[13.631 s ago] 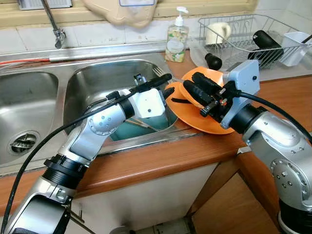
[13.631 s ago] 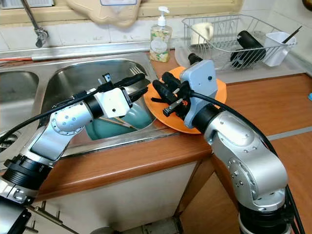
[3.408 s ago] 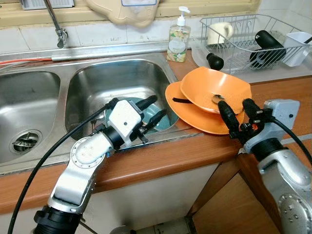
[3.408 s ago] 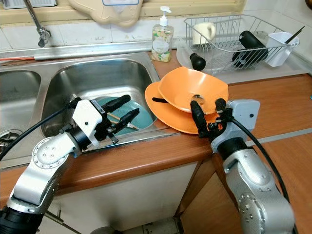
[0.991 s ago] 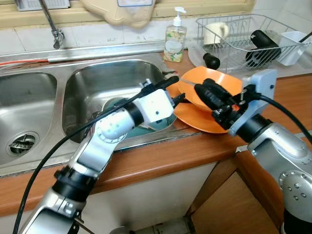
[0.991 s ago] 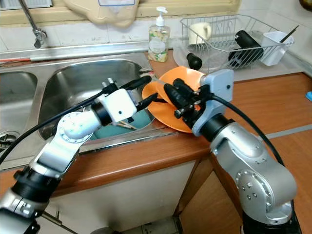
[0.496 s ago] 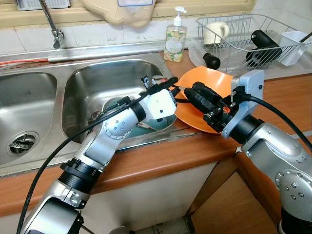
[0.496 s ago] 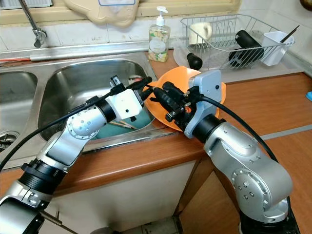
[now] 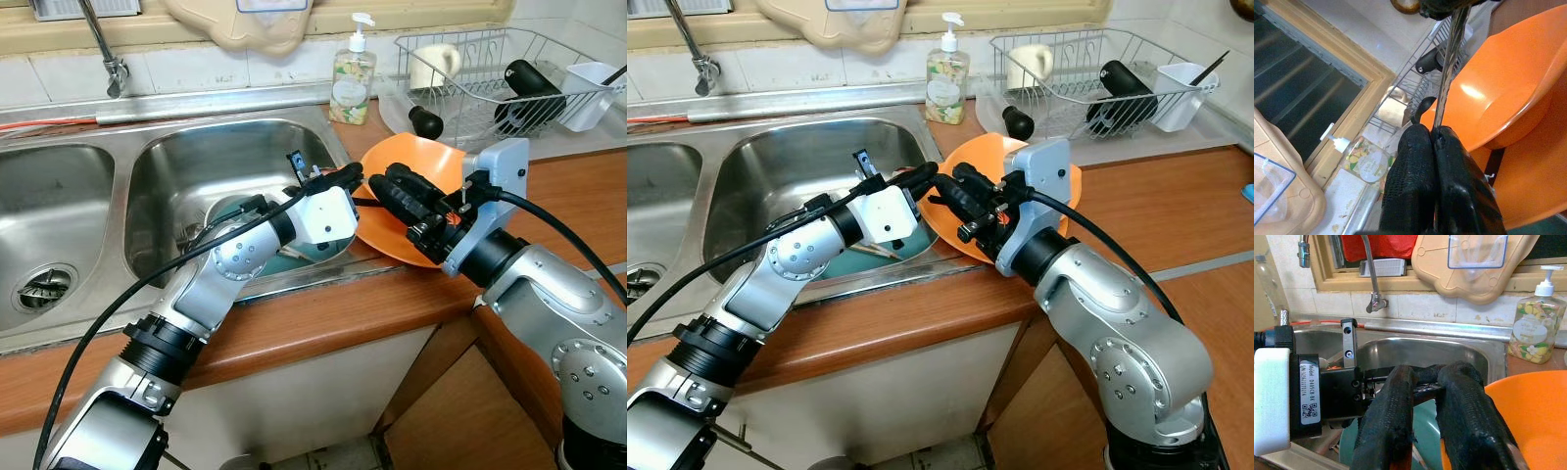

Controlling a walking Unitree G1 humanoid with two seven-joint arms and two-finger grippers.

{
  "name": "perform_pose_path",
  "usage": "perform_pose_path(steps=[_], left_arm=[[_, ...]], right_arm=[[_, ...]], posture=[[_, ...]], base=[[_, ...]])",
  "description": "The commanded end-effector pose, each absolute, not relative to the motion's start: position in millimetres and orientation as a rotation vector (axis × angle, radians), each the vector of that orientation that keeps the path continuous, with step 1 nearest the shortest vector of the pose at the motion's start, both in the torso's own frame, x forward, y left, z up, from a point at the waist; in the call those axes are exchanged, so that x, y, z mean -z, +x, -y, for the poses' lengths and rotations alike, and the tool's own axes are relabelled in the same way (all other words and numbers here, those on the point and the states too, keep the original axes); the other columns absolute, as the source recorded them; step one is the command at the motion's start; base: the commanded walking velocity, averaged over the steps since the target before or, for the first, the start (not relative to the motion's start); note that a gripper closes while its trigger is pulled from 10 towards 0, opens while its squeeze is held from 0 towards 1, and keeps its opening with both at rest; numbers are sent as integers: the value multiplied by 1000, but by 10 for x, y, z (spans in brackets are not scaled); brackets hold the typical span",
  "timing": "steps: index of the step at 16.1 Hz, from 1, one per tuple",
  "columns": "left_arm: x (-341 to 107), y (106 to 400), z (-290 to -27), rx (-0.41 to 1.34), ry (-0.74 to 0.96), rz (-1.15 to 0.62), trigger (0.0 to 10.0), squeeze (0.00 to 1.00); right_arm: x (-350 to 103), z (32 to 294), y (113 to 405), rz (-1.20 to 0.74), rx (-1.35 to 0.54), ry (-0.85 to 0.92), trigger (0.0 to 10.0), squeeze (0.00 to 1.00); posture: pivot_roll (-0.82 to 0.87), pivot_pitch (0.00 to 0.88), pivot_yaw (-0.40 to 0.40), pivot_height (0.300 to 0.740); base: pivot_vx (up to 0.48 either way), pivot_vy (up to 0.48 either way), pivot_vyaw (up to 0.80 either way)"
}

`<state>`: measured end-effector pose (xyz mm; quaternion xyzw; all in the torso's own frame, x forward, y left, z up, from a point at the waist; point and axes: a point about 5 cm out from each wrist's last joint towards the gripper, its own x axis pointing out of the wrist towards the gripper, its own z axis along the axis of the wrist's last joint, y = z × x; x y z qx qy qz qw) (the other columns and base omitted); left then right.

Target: Kitchen organization

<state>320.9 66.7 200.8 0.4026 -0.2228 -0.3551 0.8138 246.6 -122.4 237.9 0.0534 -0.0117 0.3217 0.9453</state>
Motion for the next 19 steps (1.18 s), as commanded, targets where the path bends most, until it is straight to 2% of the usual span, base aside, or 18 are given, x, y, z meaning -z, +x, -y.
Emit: perform_pose_path(steps=[1, 2, 4, 5, 6, 11, 12, 13, 15, 18, 19], left_arm=[[-2060, 3239, -673, 754, 886, 487, 0, 0], [-2062, 3248, -692, 750, 903, 486, 0, 0], [-2084, 3307, -840, 705, 938, 463, 0, 0], [-2083, 3322, -884, 690, 944, 454, 0, 0], [-2075, 3359, -997, 655, 949, 424, 0, 0], [-1749, 3504, -1573, 552, 1017, 44, 78, 0], [-1683, 3499, -1631, 558, 1019, -17, 3686, 0], [-1559, 3483, -1723, 571, 1010, -132, 10000, 0], [-1397, 3482, -1801, 576, 962, -267, 10000, 0], [-1276, 3478, -1820, 603, 940, -340, 10000, 4], [-1258, 3472, -1819, 607, 930, -356, 10000, 1000]], right_arm=[[-2440, 1194, 2455, 42, -672, 95, 10000, 0], [-2447, 1197, 2463, 47, -665, 100, 10000, 1000], [-2466, 1194, 2454, 57, -678, 92, 10000, 1000], [-2461, 1191, 2447, 54, -682, 85, 10000, 573], [-2435, 1181, 2425, 40, -696, 59, 10000, 0], [-2312, 1093, 2346, -32, -790, -52, 10000, 0], [-2298, 1086, 2334, -41, -801, -61, 10000, 0], [-2272, 1077, 2309, -59, -822, -77, 10000, 0], [-2236, 1071, 2286, -81, -846, -91, 10000, 0], [-2223, 1066, 2282, -90, -857, -98, 10000, 0], [-2206, 1073, 2278, -98, -859, -101, 10000, 0]], posture=[[-100, 0, -3, 740], [-100, 0, -3, 740], [-99, 0, -2, 740], [-99, 0, -2, 740], [-98, 0, -1, 740], [-94, 0, -2, 740], [-95, 0, -1, 740], [-95, 0, -1, 740], [-96, 0, -4, 740], [-101, 0, -3, 740], [-102, 0, -3, 740]], base=[[0, 0, 0], [0, 0, 0], [0, 0, 0], [0, 0, 0], [0, 0, 0], [0, 0, 0], [0, 0, 0], [0, 0, 0], [0, 0, 0], [0, 0, 0], [0, 0, 0]])
